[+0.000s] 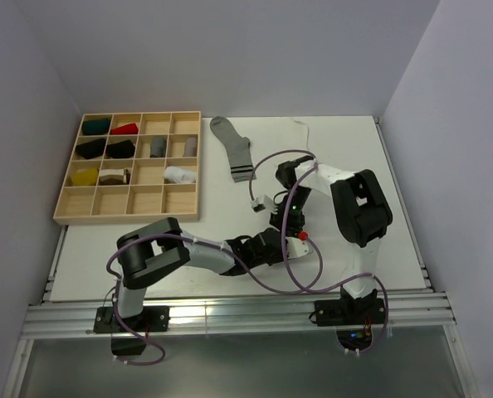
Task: Roll the socks
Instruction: Pick up the sock at the center of the board.
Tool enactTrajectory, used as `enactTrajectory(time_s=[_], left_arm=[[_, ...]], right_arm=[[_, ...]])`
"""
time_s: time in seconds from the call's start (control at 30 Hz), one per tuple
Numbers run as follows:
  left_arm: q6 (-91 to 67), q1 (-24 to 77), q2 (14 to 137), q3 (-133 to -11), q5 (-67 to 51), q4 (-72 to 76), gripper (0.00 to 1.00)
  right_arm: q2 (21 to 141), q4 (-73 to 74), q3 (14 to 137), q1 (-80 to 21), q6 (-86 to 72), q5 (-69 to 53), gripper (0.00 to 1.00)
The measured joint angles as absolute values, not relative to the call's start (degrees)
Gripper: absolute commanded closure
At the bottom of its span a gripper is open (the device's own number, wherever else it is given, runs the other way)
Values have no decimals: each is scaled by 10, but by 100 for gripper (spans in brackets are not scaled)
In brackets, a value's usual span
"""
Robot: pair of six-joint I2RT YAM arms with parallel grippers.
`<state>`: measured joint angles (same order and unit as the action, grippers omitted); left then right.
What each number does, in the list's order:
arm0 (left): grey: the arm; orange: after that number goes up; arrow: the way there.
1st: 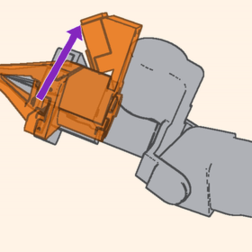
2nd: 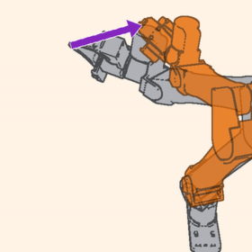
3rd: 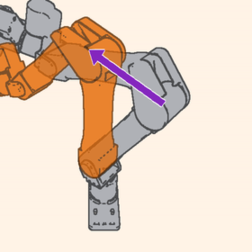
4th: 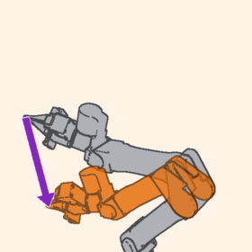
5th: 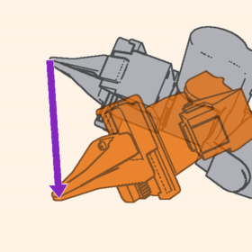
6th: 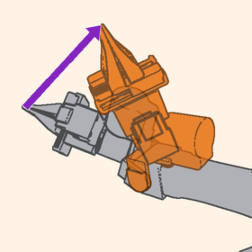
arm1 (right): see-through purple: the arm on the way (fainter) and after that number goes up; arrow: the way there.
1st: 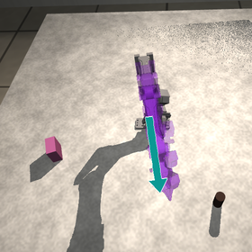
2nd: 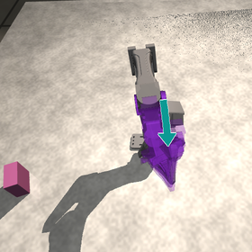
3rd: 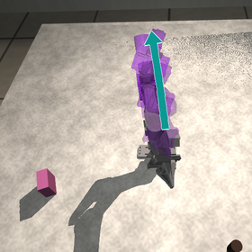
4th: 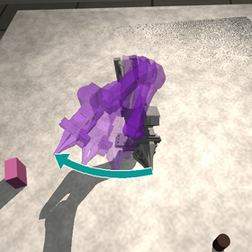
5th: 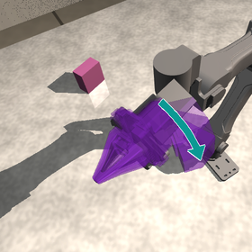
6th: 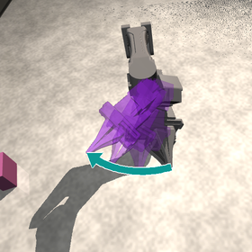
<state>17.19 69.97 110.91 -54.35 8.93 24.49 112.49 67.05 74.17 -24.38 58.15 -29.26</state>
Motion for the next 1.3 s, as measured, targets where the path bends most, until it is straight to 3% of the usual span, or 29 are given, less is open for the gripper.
enactTrajectory(time_s=[0.13,0.17,0.2,0.27,0.53,0.77,1.3], left_arm=[[171,693,1115,-552,71,245,100],[171,692,1116,-553,67,245,100],[171,691,1117,-554,62,245,100],[170,690,1117,-554,56,245,100],[170,687,1124,-562,38,253,100],[167,684,1123,-561,33,256,100],[119,625,1042,-517,-17,199,100]], right_arm=[[1109,663,736,-233,574,-289,52],[1103,662,734,-230,572,-290,48],[1096,657,731,-228,567,-291,26],[1076,642,729,-215,562,-291,12],[1011,637,728,-149,538,-358,11],[948,624,727,-101,489,-366,25],[805,565,741,61,311,-326,25]])
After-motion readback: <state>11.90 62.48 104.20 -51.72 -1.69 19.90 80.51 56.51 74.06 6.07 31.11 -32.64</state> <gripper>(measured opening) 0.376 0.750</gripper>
